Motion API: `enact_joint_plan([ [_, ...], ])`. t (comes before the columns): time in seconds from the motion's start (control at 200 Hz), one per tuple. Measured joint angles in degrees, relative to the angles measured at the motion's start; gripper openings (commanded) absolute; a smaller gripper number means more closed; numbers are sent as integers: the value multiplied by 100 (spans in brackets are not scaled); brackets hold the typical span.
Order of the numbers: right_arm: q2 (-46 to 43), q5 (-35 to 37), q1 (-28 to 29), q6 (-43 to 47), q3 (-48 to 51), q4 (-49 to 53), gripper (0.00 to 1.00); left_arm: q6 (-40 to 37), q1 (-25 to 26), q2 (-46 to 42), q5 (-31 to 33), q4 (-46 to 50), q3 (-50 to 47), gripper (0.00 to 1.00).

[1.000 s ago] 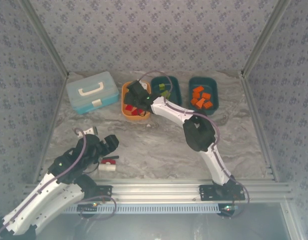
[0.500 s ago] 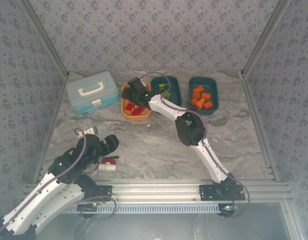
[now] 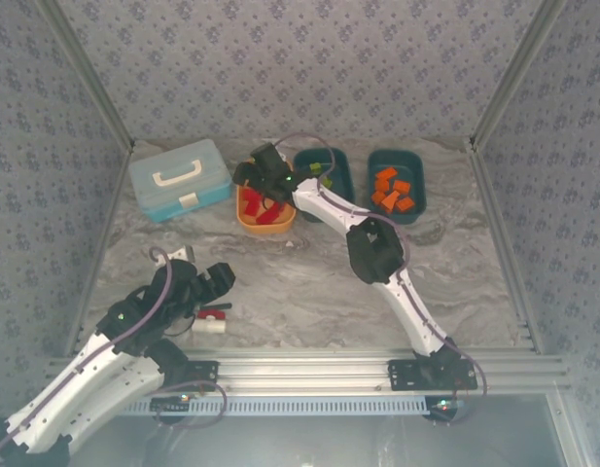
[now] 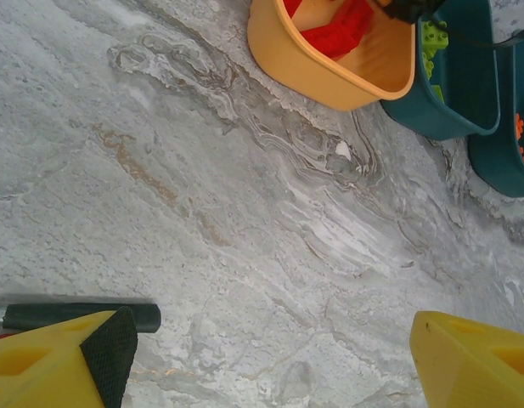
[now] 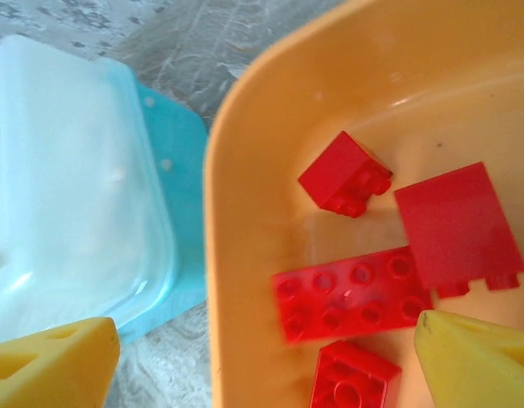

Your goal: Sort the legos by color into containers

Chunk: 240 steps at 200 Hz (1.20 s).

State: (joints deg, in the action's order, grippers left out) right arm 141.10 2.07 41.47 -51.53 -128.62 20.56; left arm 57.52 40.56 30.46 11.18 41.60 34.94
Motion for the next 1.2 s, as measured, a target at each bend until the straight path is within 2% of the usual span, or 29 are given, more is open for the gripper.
enact_joint_plan([
  [0.22, -1875, 240, 96, 619, 1462, -179, 96, -87, 7, 101, 20, 37, 203, 87],
  [0.42, -4011, 625, 127, 1137, 3526, -796, 99, -258, -131, 575, -90, 20, 660, 90],
  [0.48, -4581, 763, 127, 1307, 4205, -933, 100, -339, -328, 826, -245, -39, 809, 93],
  [0.54, -5134, 942, 116, 1480, 4885, -1005, 100, -446, -616, 1034, -442, -120, 927, 99],
  [0.739, -6828, 1458, -190, 1825, 6773, -669, 100, -837, -1829, 1585, -1169, -280, 1156, 99],
  [0.824, -7532, 1919, -398, 1971, 7270, -369, 100, -1062, -2164, 1722, -1187, -280, 1226, 99],
  [0.924, -8290, 2697, -555, 2006, 7560, 131, 100, -1270, -2280, 1851, -726, -131, 1327, 99],
  [1.024, -8922, 3322, -1014, 2085, 7921, 229, 100, -1246, -2295, 1954, 343, 35, 1403, 99],
  [1.104, -9412, 3499, -1543, 2608, 8736, -380, 100, -1484, -2302, 1897, 1239, -245, 1193, 99],
  [1.199, -9687, 3495, -1939, 3335, 9947, -1526, 100, -2286, -2332, 1661, 2046, -1307, 380, 99],
])
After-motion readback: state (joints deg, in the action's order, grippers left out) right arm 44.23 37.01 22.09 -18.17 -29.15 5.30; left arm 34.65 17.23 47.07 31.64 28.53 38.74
